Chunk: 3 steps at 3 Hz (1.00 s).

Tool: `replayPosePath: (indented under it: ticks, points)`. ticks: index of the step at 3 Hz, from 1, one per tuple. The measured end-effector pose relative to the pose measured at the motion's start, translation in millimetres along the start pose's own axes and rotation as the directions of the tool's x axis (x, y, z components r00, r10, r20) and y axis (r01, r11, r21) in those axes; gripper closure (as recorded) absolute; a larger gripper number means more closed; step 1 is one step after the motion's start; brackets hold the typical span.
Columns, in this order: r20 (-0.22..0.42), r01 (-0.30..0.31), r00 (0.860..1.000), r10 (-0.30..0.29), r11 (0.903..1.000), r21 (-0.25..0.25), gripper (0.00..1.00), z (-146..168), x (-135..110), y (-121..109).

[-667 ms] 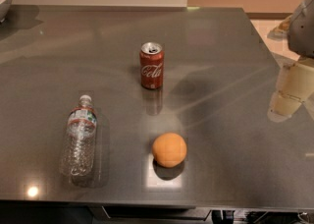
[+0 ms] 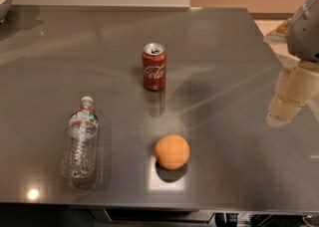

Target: Move orange near coke can

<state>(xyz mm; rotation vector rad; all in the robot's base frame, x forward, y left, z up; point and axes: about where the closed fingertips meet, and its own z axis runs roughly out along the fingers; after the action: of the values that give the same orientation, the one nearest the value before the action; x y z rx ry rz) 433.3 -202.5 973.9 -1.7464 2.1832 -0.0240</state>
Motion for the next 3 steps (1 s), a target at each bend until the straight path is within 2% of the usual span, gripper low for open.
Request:
replayPosePath:
  ticks: [1,2,3]
  points:
    - [0.079,0.064,0.995,-0.059,0.9958,-0.065,0.0,18,-28,22]
    - [0.145,0.142,0.981,-0.126,0.9844,-0.104,0.0,42,-60,43]
    - [0.206,0.192,0.966,-0.159,0.9691,-0.155,0.0,72,-90,61]
